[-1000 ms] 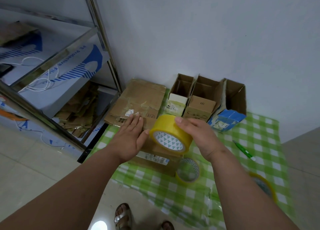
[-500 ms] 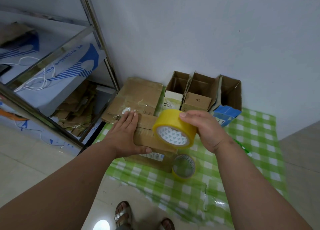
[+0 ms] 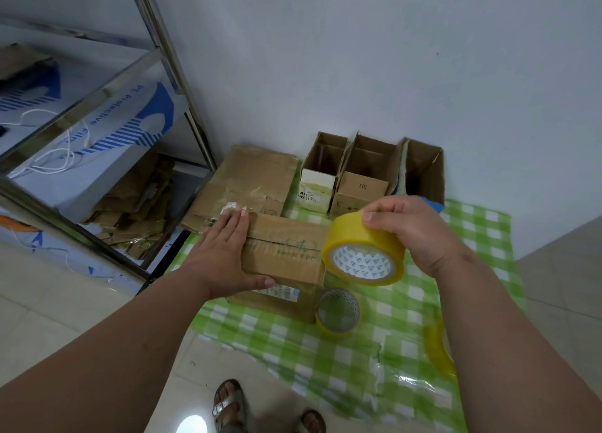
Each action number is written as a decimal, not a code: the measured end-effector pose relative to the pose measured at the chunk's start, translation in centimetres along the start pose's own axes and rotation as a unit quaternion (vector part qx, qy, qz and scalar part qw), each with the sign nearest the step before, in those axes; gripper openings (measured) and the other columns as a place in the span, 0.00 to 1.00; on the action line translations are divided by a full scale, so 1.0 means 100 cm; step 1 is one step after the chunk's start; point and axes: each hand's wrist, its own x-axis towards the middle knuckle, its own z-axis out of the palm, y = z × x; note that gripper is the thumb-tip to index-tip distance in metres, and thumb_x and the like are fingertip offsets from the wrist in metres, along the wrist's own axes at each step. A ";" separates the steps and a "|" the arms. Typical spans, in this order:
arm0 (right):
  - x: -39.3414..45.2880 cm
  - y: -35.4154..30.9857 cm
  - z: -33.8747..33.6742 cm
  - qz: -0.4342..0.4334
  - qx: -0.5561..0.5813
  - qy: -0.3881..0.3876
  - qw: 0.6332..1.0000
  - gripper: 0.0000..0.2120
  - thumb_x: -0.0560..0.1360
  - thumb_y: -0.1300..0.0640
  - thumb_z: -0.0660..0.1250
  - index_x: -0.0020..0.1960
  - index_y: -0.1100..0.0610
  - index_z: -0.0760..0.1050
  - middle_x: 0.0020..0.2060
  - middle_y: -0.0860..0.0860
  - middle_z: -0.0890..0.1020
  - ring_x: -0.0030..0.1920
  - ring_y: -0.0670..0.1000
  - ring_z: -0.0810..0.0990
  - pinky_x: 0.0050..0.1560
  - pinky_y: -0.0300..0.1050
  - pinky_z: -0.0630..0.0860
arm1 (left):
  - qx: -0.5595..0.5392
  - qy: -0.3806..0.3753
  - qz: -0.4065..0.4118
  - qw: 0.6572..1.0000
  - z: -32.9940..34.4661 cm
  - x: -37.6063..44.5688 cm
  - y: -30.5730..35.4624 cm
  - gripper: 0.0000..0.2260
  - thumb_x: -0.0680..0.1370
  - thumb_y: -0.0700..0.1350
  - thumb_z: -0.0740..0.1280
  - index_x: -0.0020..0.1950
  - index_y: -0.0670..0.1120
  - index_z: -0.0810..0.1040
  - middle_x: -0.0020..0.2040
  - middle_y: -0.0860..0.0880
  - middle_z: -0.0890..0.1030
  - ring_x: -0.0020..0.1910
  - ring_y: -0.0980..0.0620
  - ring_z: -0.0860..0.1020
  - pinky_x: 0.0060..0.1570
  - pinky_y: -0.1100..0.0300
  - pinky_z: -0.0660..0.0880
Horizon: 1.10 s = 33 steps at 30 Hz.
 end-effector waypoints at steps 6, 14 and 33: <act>0.003 0.009 0.000 0.030 -0.072 -0.017 0.997 0.05 0.75 0.55 0.70 0.42 0.52 0.83 0.39 0.51 0.85 0.45 0.54 0.83 0.52 0.54 0.79 | 0.012 -0.007 0.004 1.000 0.000 0.000 0.001 0.59 0.60 0.80 0.60 0.68 0.55 0.21 0.73 0.58 0.26 0.72 0.59 0.27 0.76 0.51 0.38; 0.012 0.024 0.006 0.039 -0.147 -0.052 0.987 0.05 0.77 0.52 0.67 0.44 0.50 0.80 0.43 0.49 0.82 0.47 0.52 0.81 0.52 0.51 0.78 | 0.020 -0.015 0.014 1.000 -0.001 -0.003 0.002 0.52 0.56 0.82 0.51 0.65 0.67 0.19 0.72 0.57 0.24 0.71 0.57 0.25 0.76 0.48 0.39; 0.006 0.051 0.014 0.074 -0.026 -0.014 0.997 0.03 0.76 0.54 0.70 0.43 0.50 0.81 0.42 0.49 0.84 0.46 0.52 0.82 0.48 0.50 0.78 | 0.091 0.007 0.048 0.995 0.017 0.005 0.057 0.46 0.59 0.82 0.42 0.64 0.66 0.17 0.76 0.51 0.26 0.77 0.48 0.30 0.72 0.39 0.32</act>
